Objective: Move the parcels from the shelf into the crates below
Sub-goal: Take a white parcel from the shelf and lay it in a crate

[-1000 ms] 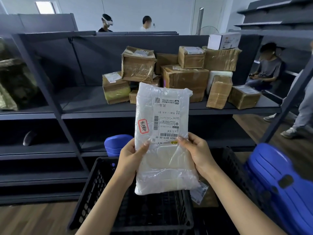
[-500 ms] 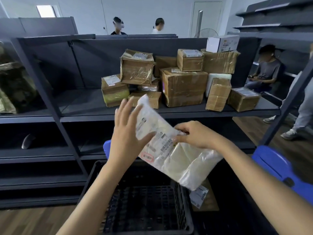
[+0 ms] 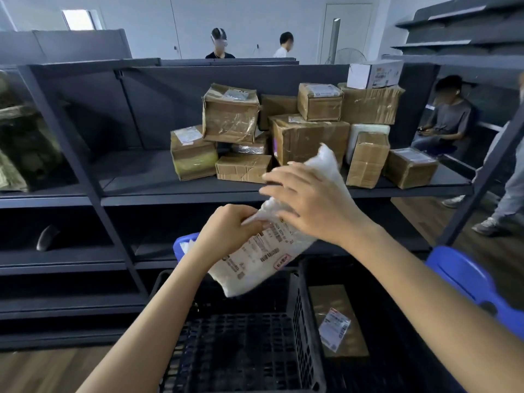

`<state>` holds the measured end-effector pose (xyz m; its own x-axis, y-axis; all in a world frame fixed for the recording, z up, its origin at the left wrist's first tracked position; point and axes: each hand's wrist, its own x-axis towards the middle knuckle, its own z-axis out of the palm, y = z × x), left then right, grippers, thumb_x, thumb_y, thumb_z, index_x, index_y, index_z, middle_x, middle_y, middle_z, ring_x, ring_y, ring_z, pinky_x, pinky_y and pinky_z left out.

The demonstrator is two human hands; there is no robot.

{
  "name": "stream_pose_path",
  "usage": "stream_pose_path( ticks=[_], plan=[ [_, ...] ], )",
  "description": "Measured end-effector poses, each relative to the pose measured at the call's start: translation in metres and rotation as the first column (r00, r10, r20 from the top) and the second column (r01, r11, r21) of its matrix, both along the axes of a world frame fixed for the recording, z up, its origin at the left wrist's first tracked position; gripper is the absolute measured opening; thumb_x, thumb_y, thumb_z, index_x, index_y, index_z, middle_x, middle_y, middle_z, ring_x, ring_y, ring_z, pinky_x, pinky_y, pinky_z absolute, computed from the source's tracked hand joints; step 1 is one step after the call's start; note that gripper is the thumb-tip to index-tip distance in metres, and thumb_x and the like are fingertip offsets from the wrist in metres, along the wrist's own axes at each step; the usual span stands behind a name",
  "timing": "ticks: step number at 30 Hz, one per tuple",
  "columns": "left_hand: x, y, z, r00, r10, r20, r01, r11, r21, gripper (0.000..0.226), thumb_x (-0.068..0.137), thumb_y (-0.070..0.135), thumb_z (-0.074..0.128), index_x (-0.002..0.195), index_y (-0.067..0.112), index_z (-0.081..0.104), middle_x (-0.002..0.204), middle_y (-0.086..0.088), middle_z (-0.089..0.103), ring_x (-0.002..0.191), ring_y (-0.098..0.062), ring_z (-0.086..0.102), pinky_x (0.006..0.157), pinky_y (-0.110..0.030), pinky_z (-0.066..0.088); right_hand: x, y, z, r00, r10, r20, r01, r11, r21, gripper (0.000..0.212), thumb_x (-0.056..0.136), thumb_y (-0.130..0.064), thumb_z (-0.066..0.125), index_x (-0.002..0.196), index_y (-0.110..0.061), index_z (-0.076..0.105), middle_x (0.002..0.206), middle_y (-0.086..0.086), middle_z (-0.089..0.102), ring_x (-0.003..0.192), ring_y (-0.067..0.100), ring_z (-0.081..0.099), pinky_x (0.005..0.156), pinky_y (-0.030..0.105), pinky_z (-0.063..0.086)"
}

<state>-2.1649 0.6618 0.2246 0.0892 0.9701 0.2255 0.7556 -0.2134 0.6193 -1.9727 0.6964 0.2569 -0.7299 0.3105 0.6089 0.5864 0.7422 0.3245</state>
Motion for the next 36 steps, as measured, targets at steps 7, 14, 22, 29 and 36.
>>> stream_pose_path(
  ticks=[7,14,22,29,36],
  plan=[
    [-0.005,-0.009,-0.035,0.663,0.240,0.709,-0.119,0.969,-0.216,0.029,0.091,0.031,0.064,0.093,0.003,0.071,0.089,-0.015,0.075,0.084,-0.035,0.072,0.075,-0.045,0.060,0.000,-0.017,-0.077,0.474,-0.463,-0.749,-0.173,0.785,-0.595,0.064,0.083,-0.035,0.068,0.137,-0.013,0.039,0.132,-0.004,0.037,0.122,0.016,0.042,0.097,0.025,0.042],
    [0.001,-0.010,-0.063,0.447,0.294,0.845,-0.075,0.953,-0.292,0.024,0.091,0.031,0.062,0.096,0.010,0.072,0.096,-0.014,0.075,0.089,-0.032,0.072,0.081,-0.046,0.058,-0.005,-0.009,-0.103,0.289,-0.760,-0.582,-0.711,0.237,-0.663,0.020,0.089,-0.025,0.065,0.103,-0.011,0.067,0.099,0.007,0.073,0.094,0.025,0.069,0.087,0.042,0.056],
    [-0.004,-0.005,-0.070,0.376,0.297,0.878,-0.133,0.955,-0.266,0.020,0.091,0.017,0.064,0.110,0.009,0.068,0.103,-0.009,0.074,0.090,-0.021,0.069,0.079,-0.038,0.057,0.004,0.003,-0.102,0.311,-0.722,-0.618,-0.663,0.300,-0.685,0.011,0.087,-0.023,0.067,0.095,-0.015,0.070,0.092,0.004,0.074,0.086,0.022,0.071,0.077,0.034,0.057],
    [0.000,0.006,-0.085,0.379,0.309,0.872,-0.168,0.950,-0.264,0.025,0.090,0.014,0.066,0.113,0.005,0.067,0.102,-0.009,0.074,0.090,-0.020,0.070,0.084,-0.037,0.057,0.015,0.007,-0.113,0.362,-0.732,-0.577,-0.657,0.239,-0.715,0.007,0.089,-0.023,0.065,0.090,-0.026,0.071,0.091,-0.004,0.075,0.086,0.012,0.071,0.074,0.024,0.054],
    [-0.009,0.015,-0.106,0.387,0.365,0.847,-0.167,0.931,-0.325,0.023,0.089,0.013,0.067,0.111,0.005,0.068,0.102,-0.010,0.072,0.091,-0.021,0.069,0.083,-0.035,0.058,0.010,0.009,-0.128,0.395,-0.736,-0.550,-0.593,0.254,-0.764,0.013,0.091,-0.016,0.064,0.102,-0.019,0.070,0.092,-0.004,0.073,0.080,0.007,0.070,0.063,0.014,0.052]
  ],
)
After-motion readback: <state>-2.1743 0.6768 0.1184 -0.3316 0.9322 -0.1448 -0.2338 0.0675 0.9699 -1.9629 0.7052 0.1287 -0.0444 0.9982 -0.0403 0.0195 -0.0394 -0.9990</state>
